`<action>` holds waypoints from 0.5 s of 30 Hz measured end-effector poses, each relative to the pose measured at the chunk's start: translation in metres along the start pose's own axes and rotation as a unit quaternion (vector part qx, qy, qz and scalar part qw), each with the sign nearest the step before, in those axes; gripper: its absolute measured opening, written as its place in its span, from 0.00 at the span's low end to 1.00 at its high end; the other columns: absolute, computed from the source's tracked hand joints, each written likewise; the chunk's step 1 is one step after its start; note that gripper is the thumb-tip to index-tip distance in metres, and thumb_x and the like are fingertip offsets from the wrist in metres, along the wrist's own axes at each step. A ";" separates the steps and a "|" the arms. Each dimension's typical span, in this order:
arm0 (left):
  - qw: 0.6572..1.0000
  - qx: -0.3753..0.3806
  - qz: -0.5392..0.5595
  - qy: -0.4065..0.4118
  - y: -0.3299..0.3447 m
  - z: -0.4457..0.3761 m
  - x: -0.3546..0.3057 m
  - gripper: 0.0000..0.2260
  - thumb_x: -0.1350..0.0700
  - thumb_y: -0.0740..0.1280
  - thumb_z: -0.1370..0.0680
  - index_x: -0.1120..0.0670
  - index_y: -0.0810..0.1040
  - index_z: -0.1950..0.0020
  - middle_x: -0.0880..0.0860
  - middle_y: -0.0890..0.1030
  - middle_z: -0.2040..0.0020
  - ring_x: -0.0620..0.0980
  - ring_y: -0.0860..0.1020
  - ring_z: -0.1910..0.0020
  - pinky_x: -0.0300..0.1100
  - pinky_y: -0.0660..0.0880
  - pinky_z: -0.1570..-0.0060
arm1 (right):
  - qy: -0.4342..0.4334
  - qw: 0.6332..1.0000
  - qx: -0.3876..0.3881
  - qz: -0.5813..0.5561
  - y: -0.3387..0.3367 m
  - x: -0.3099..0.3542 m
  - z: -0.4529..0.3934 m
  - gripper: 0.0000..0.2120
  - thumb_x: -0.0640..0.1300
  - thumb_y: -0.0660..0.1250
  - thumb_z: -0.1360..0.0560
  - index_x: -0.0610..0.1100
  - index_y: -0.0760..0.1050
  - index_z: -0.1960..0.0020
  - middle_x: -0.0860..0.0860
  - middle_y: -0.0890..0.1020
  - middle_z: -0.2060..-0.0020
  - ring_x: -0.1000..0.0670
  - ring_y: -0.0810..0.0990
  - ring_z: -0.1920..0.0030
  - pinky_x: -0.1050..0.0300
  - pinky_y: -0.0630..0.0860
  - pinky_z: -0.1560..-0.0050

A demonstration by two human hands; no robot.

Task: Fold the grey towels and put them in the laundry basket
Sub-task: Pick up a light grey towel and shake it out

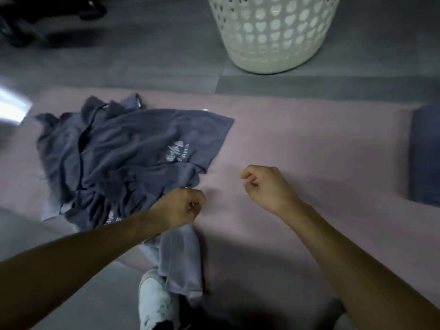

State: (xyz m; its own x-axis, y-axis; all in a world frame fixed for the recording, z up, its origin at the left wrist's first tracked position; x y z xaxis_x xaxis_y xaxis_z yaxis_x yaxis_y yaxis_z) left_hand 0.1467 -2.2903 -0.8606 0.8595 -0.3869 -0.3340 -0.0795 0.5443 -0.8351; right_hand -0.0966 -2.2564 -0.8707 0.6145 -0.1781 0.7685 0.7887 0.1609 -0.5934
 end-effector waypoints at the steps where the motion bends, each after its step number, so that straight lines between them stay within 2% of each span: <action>1: 1.000 -0.016 0.000 0.000 0.001 0.007 0.013 0.14 0.55 0.60 0.31 0.52 0.83 0.53 0.51 0.84 0.57 0.50 0.81 0.59 0.45 0.79 0.55 | -0.003 1.000 0.018 0.002 0.011 0.006 -0.002 0.10 0.40 0.62 0.24 0.46 0.80 0.46 0.51 0.83 0.50 0.50 0.82 0.52 0.57 0.78 0.49; 3: 0.999 -0.019 -0.034 -0.006 0.001 0.018 0.028 0.18 0.54 0.61 0.32 0.53 0.82 0.45 0.53 0.82 0.46 0.54 0.79 0.46 0.43 0.75 0.44 | -0.005 0.999 0.045 0.007 0.029 0.016 -0.001 0.10 0.40 0.63 0.24 0.46 0.80 0.45 0.51 0.83 0.50 0.51 0.82 0.53 0.57 0.79 0.49; 5: 0.986 0.047 -0.157 -0.015 0.005 0.031 0.043 0.28 0.49 0.64 0.29 0.47 0.70 0.29 0.52 0.68 0.29 0.54 0.67 0.30 0.44 0.63 0.32 | -0.011 0.998 0.064 0.016 0.046 0.028 0.003 0.10 0.39 0.64 0.24 0.45 0.80 0.45 0.51 0.83 0.52 0.51 0.82 0.53 0.58 0.78 0.50; 7: 0.947 0.128 -0.293 0.007 0.011 0.039 0.056 0.36 0.43 0.66 0.28 0.42 0.55 0.22 0.52 0.52 0.22 0.54 0.52 0.23 0.49 0.54 0.27 | -0.009 0.997 0.079 0.020 0.059 0.038 0.009 0.10 0.39 0.64 0.24 0.45 0.80 0.46 0.51 0.83 0.54 0.51 0.81 0.54 0.58 0.78 0.51; 9: 0.923 0.167 -0.345 0.022 0.016 0.040 0.065 0.39 0.43 0.67 0.27 0.43 0.49 0.21 0.55 0.47 0.21 0.56 0.48 0.23 0.52 0.50 0.26 | -0.002 0.996 0.089 0.026 0.068 0.046 0.016 0.09 0.40 0.64 0.25 0.45 0.80 0.46 0.52 0.82 0.54 0.51 0.81 0.55 0.58 0.78 0.50; 11: 0.913 0.168 -0.371 0.042 0.016 0.038 0.069 0.37 0.46 0.67 0.26 0.44 0.52 0.22 0.56 0.53 0.22 0.57 0.52 0.24 0.52 0.52 0.26 | 0.003 0.995 0.093 0.036 0.071 0.053 0.024 0.09 0.39 0.64 0.25 0.45 0.80 0.46 0.51 0.82 0.54 0.51 0.80 0.54 0.57 0.78 0.49; 13: 0.913 0.146 -0.375 0.064 0.008 0.035 0.063 0.30 0.48 0.66 0.24 0.44 0.58 0.24 0.54 0.61 0.25 0.56 0.61 0.27 0.50 0.59 0.28 | 0.013 0.995 0.095 0.041 0.068 0.060 0.031 0.09 0.39 0.64 0.25 0.43 0.80 0.47 0.51 0.83 0.54 0.51 0.81 0.54 0.57 0.78 0.49; 15: 0.945 0.081 -0.313 0.057 -0.010 0.037 0.052 0.22 0.51 0.62 0.22 0.44 0.64 0.28 0.51 0.70 0.31 0.54 0.72 0.35 0.48 0.71 0.38 | 0.024 0.995 0.091 0.042 0.061 0.066 0.039 0.09 0.38 0.64 0.25 0.43 0.80 0.48 0.51 0.83 0.55 0.51 0.81 0.55 0.57 0.79 0.50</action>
State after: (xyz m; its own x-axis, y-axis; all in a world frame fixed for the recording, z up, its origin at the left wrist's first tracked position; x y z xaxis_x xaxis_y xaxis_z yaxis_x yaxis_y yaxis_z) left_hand 0.2109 -2.2883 -0.8538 0.6516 -0.7437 0.1495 0.5125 0.2863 -0.8095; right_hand -0.0088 -2.2208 -0.8470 0.6819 -0.2016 0.7031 0.7208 0.3489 -0.5990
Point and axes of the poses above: each hand's wrist, its own z-axis away from the middle knuckle, its own y-axis out of the palm, x = y × z, the point moved 1 cm from there along -z, towards the middle knuckle
